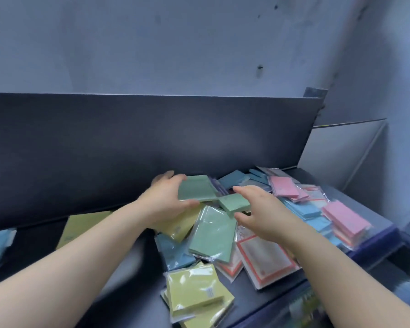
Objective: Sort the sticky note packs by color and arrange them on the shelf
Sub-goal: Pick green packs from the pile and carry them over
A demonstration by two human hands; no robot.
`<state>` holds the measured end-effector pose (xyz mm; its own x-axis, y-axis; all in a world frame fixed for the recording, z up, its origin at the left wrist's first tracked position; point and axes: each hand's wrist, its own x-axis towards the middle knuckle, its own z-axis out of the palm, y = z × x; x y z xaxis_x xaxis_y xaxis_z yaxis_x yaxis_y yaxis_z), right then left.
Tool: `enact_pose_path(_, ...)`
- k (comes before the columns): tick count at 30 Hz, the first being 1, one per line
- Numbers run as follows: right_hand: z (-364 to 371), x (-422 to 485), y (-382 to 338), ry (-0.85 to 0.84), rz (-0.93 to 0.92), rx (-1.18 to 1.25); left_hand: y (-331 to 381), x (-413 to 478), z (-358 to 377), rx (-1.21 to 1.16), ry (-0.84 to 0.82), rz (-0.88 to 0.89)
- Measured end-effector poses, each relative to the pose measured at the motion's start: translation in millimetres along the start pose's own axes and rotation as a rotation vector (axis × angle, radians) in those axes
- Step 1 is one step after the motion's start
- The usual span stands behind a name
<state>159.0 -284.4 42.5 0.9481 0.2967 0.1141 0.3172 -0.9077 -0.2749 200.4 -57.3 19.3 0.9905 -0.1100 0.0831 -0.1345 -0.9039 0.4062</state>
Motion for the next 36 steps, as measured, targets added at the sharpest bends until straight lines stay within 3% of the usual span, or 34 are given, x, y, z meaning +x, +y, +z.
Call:
enact_pose_path(8,-17,19,25,-0.214,-0.081,-0.041,16,16,-8,0.080,-0.129,-0.099)
enact_pose_path(17,-16,57,39,-0.450,-0.208,-0.116,29,-16,-5,0.023,0.060,-0.283)
enact_pose_path(24,-19,68,39,-0.391,-0.324,-0.084,20,-73,-5,-0.039,0.228,-0.427)
enact_pose_path(29,-24,66,21,-0.227,-0.421,-0.024,16,-109,-5,-0.050,0.385,-0.445)
enact_pose_path(36,-7,50,-31,-0.184,-0.685,0.151,6,-153,-9,0.165,0.589,-0.375)
